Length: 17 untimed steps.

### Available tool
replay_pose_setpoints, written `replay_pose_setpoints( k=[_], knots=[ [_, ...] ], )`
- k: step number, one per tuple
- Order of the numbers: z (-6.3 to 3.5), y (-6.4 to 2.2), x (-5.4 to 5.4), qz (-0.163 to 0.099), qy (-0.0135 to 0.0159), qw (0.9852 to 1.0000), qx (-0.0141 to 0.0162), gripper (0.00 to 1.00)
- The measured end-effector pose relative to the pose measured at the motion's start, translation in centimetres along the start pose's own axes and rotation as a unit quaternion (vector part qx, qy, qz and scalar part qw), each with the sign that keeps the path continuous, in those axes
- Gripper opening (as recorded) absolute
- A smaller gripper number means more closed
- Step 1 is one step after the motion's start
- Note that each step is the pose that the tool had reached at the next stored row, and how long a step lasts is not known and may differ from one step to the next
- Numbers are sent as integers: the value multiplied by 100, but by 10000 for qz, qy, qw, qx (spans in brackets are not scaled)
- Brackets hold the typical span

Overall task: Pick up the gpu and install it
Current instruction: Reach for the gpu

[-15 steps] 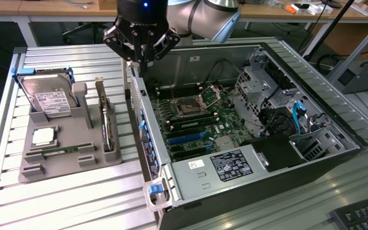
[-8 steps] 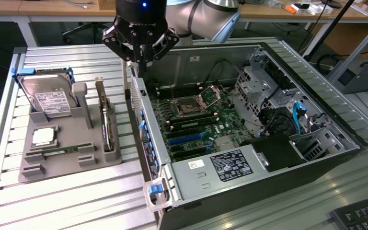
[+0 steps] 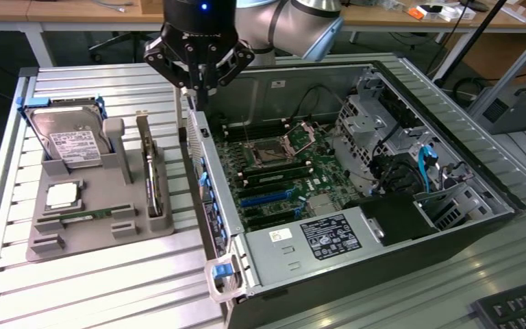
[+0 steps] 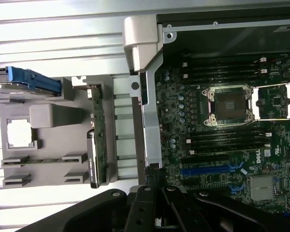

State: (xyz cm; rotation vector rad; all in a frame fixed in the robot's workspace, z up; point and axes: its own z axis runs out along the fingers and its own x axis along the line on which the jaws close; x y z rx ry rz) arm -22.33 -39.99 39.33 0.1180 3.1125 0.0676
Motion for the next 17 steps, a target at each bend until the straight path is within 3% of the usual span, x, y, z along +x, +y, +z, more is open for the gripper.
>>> replay_pose_setpoints(
  k=[17],
  knots=[
    [-1, -4, 39, 0, 0, 10000, 0, 11]
  ],
)
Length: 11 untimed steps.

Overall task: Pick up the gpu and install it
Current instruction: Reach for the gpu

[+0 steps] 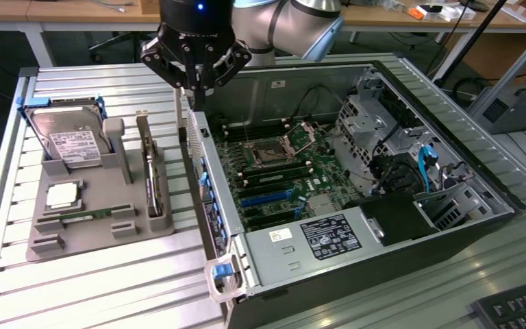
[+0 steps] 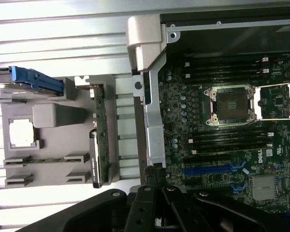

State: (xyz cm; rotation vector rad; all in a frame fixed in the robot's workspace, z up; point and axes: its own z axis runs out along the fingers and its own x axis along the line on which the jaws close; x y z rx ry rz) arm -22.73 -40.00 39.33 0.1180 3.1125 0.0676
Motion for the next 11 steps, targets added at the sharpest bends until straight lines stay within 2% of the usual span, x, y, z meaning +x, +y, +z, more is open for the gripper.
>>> replay_pose_setpoints(
  k=[11],
  knots=[
    [-1, -4, 53, 0, 0, 10000, 0, 11]
  ],
)
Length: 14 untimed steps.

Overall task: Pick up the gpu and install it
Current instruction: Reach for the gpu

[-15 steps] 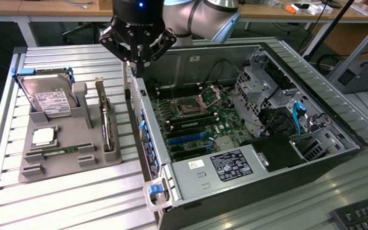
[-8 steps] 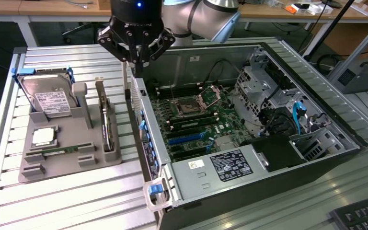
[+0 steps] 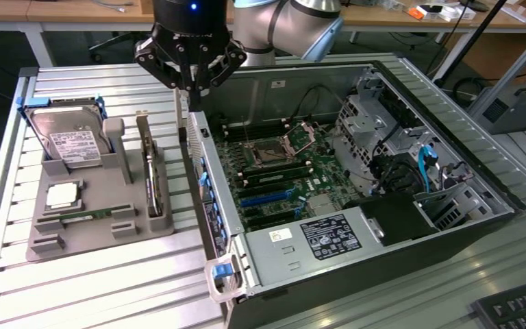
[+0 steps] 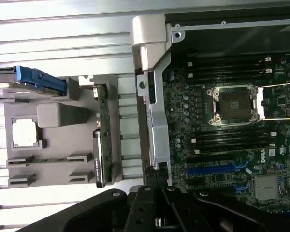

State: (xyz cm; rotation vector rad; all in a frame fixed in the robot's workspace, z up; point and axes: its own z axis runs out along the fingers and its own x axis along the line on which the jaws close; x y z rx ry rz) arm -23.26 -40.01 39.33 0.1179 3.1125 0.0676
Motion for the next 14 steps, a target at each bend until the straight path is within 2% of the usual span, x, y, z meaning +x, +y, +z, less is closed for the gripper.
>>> replay_pose_setpoints(
  k=[14],
  knots=[
    [-3, -8, 106, 0, 0, 10000, 0, 11]
  ],
)
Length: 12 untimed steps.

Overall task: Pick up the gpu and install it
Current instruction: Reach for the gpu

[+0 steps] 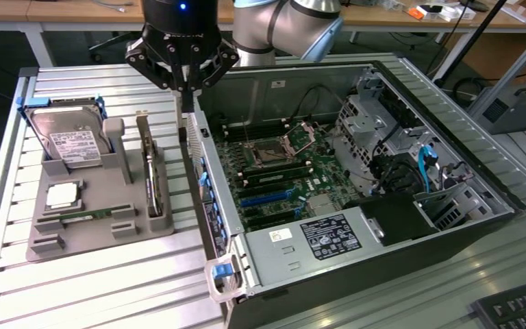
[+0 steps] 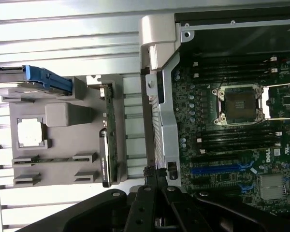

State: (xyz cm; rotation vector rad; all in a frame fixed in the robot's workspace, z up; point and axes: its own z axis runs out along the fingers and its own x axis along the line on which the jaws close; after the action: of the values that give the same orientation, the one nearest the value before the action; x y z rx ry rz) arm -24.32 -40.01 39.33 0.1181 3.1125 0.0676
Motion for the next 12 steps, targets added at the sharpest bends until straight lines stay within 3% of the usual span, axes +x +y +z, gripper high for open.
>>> replay_pose_setpoints(
  k=[12],
  knots=[
    [-1, -5, 64, 0, 0, 10000, 0, 11]
  ],
)
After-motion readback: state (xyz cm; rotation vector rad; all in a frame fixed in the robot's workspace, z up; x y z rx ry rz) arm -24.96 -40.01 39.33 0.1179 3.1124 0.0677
